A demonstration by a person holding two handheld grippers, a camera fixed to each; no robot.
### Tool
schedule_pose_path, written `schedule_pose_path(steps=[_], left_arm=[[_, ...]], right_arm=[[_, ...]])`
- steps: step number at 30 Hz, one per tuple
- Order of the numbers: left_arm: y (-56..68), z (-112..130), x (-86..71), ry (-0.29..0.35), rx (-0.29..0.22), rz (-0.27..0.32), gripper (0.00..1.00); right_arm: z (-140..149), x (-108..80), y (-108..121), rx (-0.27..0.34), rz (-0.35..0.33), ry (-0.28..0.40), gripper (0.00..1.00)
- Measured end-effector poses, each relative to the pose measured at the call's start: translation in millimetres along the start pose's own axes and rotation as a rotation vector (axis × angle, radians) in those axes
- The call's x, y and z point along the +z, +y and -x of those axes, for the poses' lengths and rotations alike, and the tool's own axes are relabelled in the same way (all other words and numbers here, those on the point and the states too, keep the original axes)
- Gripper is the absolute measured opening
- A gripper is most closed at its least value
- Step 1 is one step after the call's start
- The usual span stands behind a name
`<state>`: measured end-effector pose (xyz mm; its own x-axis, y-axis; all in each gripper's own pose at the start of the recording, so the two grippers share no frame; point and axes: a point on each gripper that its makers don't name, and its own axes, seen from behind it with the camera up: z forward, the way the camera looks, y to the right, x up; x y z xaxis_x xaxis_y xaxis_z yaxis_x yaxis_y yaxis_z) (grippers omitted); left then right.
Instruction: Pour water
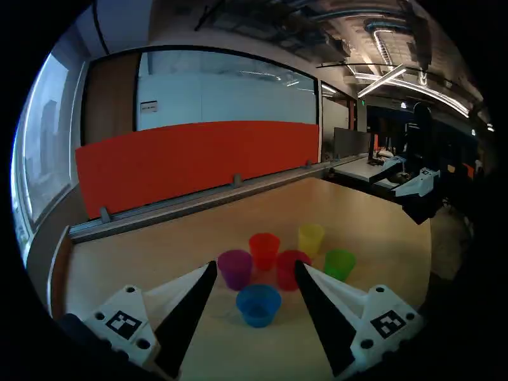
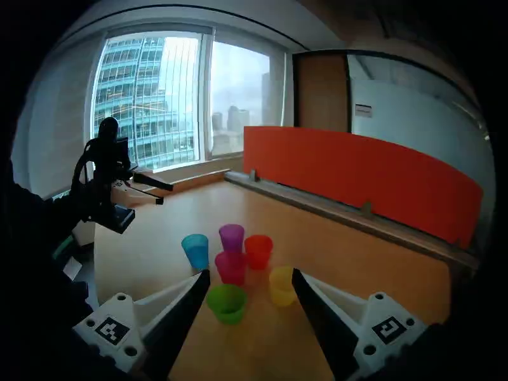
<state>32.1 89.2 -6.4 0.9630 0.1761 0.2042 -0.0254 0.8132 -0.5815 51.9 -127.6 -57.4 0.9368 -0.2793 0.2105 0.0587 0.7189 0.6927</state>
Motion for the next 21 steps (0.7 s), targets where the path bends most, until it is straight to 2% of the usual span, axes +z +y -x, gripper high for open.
schedule_pose_path(steps=[9,21], left_arm=[[4.0,32.2,8.1,-0.057,-0.012,0.010,0.90],[18.0,71.0,21.4,-0.158,0.012,0.043,0.90]], right_arm=[[19.4,5.4,-1.6,0.011,-0.005,-0.039,1.00],[37.8,11.7,-1.8,-0.004,-0.003,-0.079,1.00]])
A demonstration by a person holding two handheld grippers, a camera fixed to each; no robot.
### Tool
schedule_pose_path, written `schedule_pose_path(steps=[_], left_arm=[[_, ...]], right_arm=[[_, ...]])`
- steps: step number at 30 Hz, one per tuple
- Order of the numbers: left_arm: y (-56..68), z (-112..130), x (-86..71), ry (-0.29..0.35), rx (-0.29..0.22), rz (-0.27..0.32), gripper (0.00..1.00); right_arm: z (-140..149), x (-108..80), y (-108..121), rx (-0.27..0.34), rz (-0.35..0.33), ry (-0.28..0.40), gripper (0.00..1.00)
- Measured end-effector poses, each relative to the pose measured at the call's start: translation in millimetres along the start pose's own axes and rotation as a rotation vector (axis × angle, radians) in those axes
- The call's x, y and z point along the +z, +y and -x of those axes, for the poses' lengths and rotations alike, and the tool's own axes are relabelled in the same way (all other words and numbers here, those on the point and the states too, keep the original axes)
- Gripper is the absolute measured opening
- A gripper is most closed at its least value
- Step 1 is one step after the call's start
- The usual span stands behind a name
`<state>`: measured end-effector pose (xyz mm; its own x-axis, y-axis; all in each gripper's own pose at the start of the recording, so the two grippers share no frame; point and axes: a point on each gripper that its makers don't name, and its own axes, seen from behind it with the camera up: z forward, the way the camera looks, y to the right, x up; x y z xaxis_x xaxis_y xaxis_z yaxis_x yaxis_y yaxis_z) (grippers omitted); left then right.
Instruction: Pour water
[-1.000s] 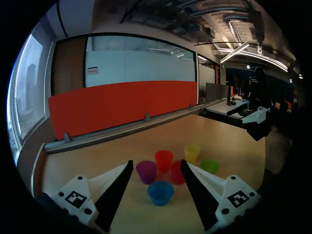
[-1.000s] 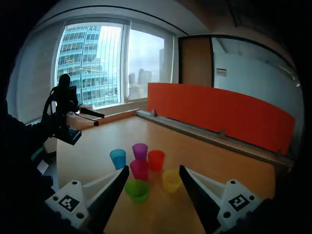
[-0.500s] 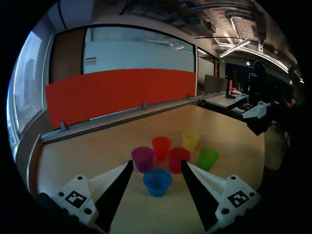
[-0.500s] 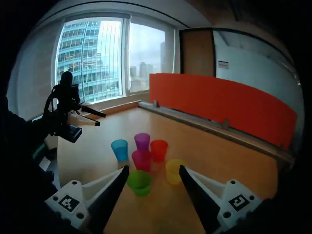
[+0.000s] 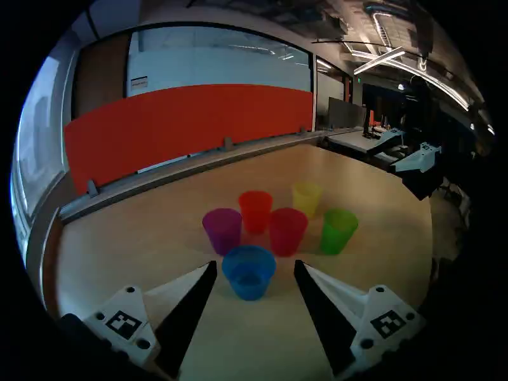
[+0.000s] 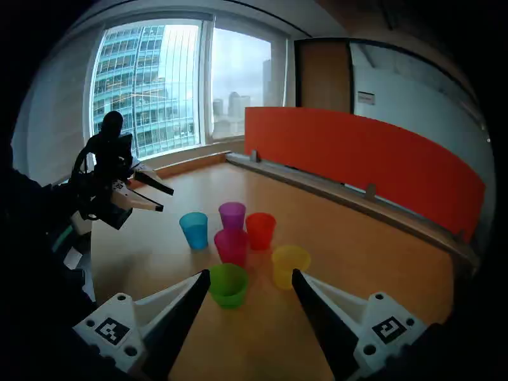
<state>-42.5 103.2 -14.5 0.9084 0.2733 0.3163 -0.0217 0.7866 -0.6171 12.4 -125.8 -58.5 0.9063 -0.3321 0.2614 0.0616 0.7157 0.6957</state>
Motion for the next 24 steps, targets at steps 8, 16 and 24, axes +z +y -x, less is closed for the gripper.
schedule_pose_path(steps=[8,16,24], left_arm=[[-1.0,19.8,13.4,-0.076,0.010,0.006,0.90],[-4.5,36.0,26.5,-0.139,0.021,0.014,0.90],[-5.6,49.4,44.1,-0.199,0.026,0.033,0.90]], right_arm=[[4.3,5.7,1.6,0.005,-0.005,-0.011,1.00],[7.6,11.9,5.6,0.011,-0.007,-0.021,1.00],[12.3,18.1,8.9,0.015,-0.013,-0.034,1.00]])
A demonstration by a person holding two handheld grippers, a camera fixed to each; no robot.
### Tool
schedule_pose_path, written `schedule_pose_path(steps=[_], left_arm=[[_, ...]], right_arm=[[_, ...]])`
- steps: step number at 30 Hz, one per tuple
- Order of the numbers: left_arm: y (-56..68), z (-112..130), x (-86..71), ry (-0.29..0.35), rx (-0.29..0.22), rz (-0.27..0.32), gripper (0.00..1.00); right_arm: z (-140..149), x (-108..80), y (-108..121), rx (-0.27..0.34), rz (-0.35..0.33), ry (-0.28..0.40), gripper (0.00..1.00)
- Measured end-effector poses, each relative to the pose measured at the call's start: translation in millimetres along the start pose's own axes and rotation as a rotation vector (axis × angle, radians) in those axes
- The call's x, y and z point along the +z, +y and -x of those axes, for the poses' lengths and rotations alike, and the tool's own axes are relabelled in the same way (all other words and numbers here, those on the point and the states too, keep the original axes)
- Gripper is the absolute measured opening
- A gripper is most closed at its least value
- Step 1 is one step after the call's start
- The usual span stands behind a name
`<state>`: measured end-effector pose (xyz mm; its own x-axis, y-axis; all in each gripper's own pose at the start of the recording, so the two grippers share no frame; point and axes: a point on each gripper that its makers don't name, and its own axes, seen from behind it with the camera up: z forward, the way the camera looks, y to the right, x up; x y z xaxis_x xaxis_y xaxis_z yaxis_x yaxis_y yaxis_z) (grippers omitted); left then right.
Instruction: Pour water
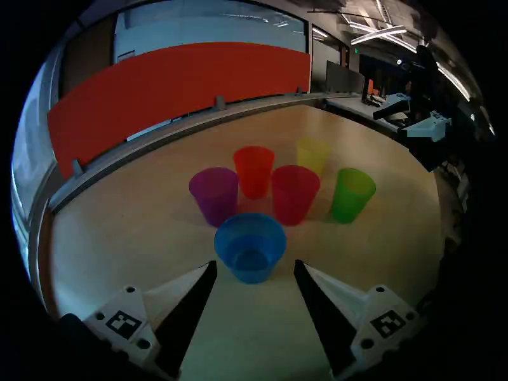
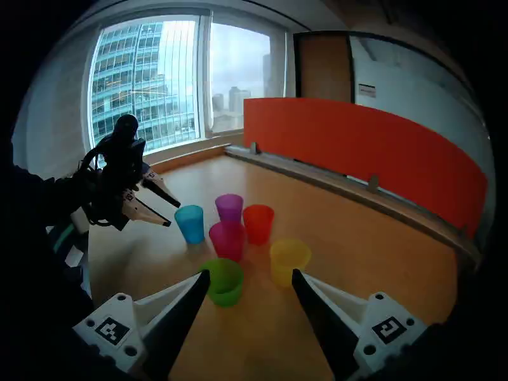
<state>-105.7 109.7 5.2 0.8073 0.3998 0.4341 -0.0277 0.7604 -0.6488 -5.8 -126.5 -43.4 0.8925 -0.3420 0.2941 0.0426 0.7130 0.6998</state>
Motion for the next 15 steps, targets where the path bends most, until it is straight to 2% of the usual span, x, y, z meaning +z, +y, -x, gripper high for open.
schedule_pose_path(steps=[15], left_arm=[[-6.2,2.3,30.5,-0.040,-0.012,0.021,0.90]], right_arm=[[7.3,11.6,0.5,0.014,-0.017,-0.025,1.00]])
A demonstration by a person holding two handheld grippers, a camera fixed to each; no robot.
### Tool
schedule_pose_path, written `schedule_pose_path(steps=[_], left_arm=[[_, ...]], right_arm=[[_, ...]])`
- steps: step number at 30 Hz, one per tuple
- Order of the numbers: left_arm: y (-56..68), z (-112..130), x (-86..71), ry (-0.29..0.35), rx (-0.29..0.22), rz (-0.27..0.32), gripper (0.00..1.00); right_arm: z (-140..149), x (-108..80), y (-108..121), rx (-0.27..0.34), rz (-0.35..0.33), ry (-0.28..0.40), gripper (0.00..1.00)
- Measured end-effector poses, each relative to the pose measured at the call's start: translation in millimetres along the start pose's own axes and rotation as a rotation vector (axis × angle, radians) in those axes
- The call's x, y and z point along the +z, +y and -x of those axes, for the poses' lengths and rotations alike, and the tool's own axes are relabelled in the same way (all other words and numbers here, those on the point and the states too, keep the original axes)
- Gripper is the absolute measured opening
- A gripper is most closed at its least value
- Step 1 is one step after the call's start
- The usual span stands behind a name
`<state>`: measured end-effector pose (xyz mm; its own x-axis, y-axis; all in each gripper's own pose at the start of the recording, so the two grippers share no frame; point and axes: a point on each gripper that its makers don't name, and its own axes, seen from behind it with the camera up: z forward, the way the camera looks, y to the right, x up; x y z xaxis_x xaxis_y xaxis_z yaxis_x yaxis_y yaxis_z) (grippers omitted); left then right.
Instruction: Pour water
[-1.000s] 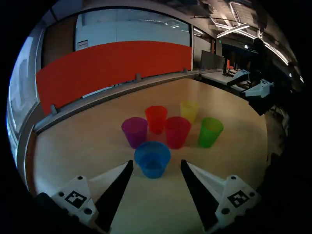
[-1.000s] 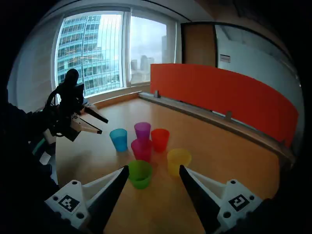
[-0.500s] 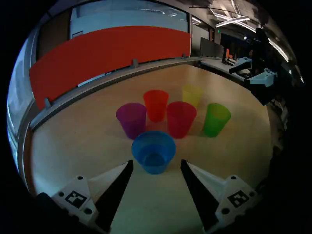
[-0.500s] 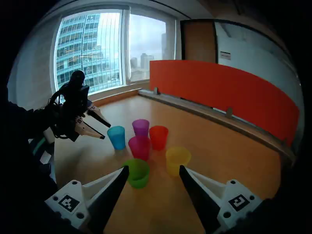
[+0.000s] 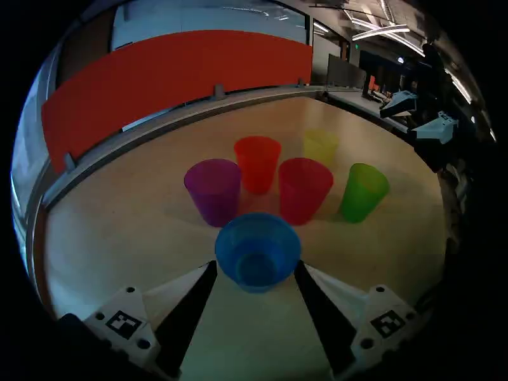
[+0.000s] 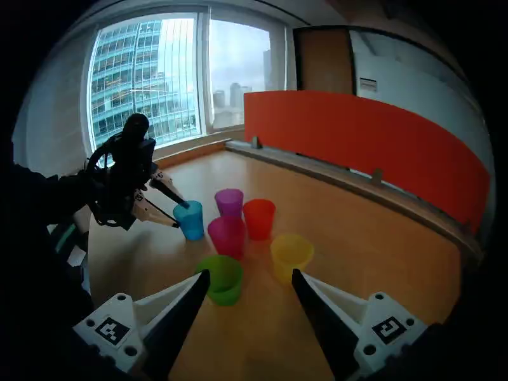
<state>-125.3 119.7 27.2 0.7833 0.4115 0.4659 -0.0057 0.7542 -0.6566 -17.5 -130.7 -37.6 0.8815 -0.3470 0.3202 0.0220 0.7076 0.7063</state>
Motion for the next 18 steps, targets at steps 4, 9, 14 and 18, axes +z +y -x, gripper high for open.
schedule_pose_path(steps=[4,9,14,18], left_arm=[[0.1,-1.5,5.9,-0.002,0.005,0.004,0.90],[1.9,-4.6,10.9,-0.001,0.008,0.011,0.90],[1.4,-6.3,13.7,0.002,0.008,0.011,0.90],[1.2,-7.3,15.1,0.005,0.007,0.008,0.90]], right_arm=[[0.9,1.8,-0.2,0.000,-0.003,-0.005,1.00],[1.7,2.5,-0.4,-0.003,-0.002,-0.009,1.00],[1.3,2.5,-1.2,-0.004,-0.004,-0.008,1.00],[1.1,3.0,-1.0,-0.004,-0.004,-0.008,1.00]])
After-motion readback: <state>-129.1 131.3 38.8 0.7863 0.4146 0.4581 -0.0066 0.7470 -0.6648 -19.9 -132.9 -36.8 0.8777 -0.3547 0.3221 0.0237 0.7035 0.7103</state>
